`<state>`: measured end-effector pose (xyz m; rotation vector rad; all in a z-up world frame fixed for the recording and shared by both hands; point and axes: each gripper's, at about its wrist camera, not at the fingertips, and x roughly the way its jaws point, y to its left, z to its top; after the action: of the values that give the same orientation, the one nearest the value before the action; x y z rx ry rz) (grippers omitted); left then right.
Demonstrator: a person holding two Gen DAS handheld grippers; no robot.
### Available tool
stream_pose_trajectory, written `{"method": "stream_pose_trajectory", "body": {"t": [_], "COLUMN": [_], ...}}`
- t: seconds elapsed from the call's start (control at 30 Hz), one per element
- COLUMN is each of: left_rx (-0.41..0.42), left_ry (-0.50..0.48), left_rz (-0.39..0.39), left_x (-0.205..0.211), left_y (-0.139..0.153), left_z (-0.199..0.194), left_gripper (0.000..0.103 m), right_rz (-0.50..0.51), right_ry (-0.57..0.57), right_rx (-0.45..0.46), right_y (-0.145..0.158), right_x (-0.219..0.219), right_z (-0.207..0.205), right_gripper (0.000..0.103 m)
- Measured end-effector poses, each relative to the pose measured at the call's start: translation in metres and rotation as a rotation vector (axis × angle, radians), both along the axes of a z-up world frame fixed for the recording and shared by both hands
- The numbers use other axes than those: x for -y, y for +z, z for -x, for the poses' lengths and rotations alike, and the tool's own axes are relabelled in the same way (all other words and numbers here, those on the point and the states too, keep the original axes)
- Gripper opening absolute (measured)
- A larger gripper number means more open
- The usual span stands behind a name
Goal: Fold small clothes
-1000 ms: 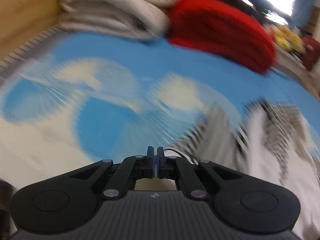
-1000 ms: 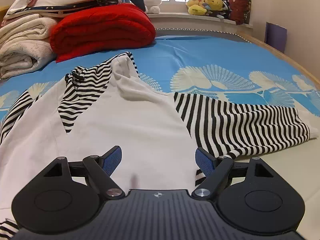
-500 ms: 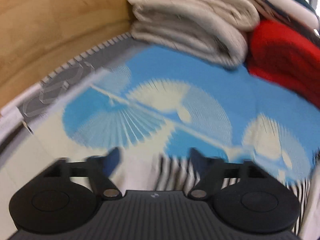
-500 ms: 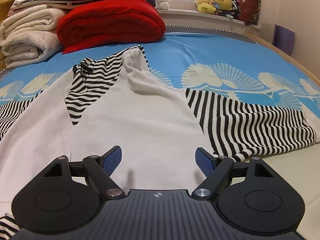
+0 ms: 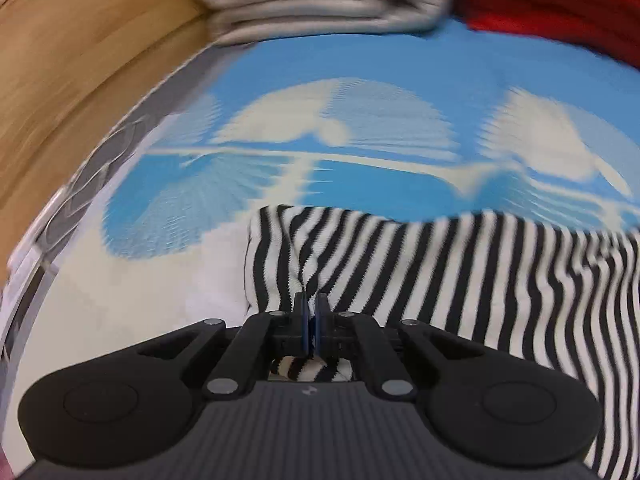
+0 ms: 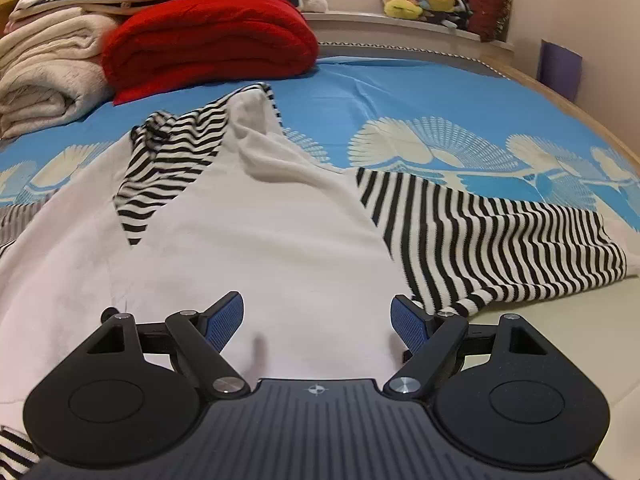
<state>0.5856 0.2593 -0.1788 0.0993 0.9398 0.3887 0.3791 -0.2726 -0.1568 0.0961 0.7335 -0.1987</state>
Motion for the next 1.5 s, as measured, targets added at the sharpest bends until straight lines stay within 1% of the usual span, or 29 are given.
{"method": "stream_pose_trajectory", "body": {"t": [0.07,0.1,0.13,0.2,0.27,0.3,0.33,0.4,0.47,0.53,0.57,0.67,0.73,0.8,0.87,0.9,0.93,0.97,1.03,1.1,1.13,1.17,1.2,1.23,1.27,1.33,1.37,1.43,1.5], "left_rx": [0.034,0.051,0.054,0.075,0.111,0.131,0.173,0.244,0.273,0.301,0.290,0.224,0.193,0.187,0.194,0.192,0.197,0.202,0.217,0.240,0.251,0.259,0.264,0.264,0.263,0.262,0.259,0.248,0.237], "left_ry": [0.041,0.060,0.070,0.055,-0.013,-0.033,-0.051,-0.067,-0.072,-0.072,-0.078,-0.072,-0.025,0.018,0.041,0.050,0.052,0.053,0.054,0.052,0.056,0.058,0.059,0.062,0.064,0.071,0.071,0.072,0.077], "left_rz": [0.087,0.133,0.153,0.195,0.241,0.255,0.263,0.260,0.265,0.290,0.282,0.253,0.230,0.229,0.228,0.233,0.243,0.247,0.251,0.258,0.265,0.277,0.292,0.303,0.309,0.309,0.307,0.302,0.299], "left_x": [-0.017,-0.021,-0.021,-0.010,0.012,0.023,0.036,0.061,0.078,0.090,0.094,0.092,0.082,0.069,0.058,0.053,0.049,0.048,0.045,0.045,0.044,0.044,0.043,0.044,0.045,0.047,0.048,0.050,0.050], "left_y": [0.001,0.003,0.006,0.021,0.045,0.058,0.073,0.090,0.097,0.093,0.086,0.061,0.046,0.038,0.036,0.035,0.035,0.038,0.042,0.048,0.051,0.053,0.055,0.055,0.055,0.054,0.054,0.051,0.048], "left_z": [0.005,0.009,0.012,0.024,0.046,0.056,0.074,0.104,0.123,0.131,0.129,0.111,0.099,0.089,0.086,0.085,0.085,0.087,0.089,0.092,0.094,0.096,0.097,0.097,0.097,0.098,0.099,0.099,0.099], "left_gripper": [0.009,0.023,0.048,0.061,0.076,0.093,0.102,0.103,0.103,0.103,0.103,0.103,0.102,0.102,0.102,0.102,0.102,0.102,0.102,0.102,0.102,0.102,0.102,0.102,0.102,0.102,0.102,0.102,0.102], "right_rz": [-0.014,-0.026,-0.041,-0.104,-0.204,-0.267,-0.342,-0.431,-0.461,-0.469,-0.494,-0.532,-0.498,-0.462,-0.475,-0.481,-0.446,-0.383,-0.303,-0.250,-0.203,-0.159,-0.131,-0.113,-0.105,-0.087,-0.065,-0.082,-0.193], "right_ry": [-0.009,-0.011,-0.014,-0.012,-0.009,-0.008,-0.001,0.004,0.045,0.074,0.074,0.026,-0.027,-0.088,-0.136,-0.126,-0.102,-0.027,0.129,0.347,0.467,0.589,0.665,0.718,0.762,0.769,0.734,0.631,0.483], "right_rx": [-0.007,-0.013,-0.017,-0.003,0.057,0.083,0.104,0.111,0.122,0.120,0.110,0.046,0.005,-0.039,-0.089,-0.086,-0.084,-0.080,-0.012,0.051,0.081,0.070,0.015,-0.049,-0.148,-0.340,-0.379,-0.300,-0.175], "right_y": [-0.001,-0.002,-0.003,0.001,0.015,0.023,0.033,0.051,0.071,0.083,0.085,0.073,0.061,0.044,0.025,0.019,0.016,0.016,0.024,0.035,0.039,0.037,0.029,0.019,0.003,-0.024,-0.029,-0.016,0.012], "right_x": [0.004,0.005,0.007,0.012,0.023,0.031,0.040,0.054,0.061,0.062,0.062,0.054,0.045,0.036,0.032,0.028,0.022,0.012,-0.006,-0.021,-0.028,-0.033,-0.035,-0.034,-0.029,-0.016,-0.006,0.017,0.045], "right_z": [-0.001,-0.001,-0.002,-0.003,-0.006,-0.010,-0.020,-0.052,-0.100,-0.148,-0.177,-0.246,-0.281,-0.313,-0.336,-0.341,-0.343,-0.340,-0.313,-0.257,-0.220,-0.175,-0.138,-0.105,-0.069,-0.027,-0.011,0.000,-0.011], "right_gripper": [0.082,0.082,0.082,0.082,0.083,0.084,0.085,0.087,0.090,0.091,0.092,0.092,0.092,0.092,0.081,0.035,0.001,0.002,0.001,0.001,0.001,0.001,0.001,0.002,0.003,0.013,0.019,0.061,0.076]}}
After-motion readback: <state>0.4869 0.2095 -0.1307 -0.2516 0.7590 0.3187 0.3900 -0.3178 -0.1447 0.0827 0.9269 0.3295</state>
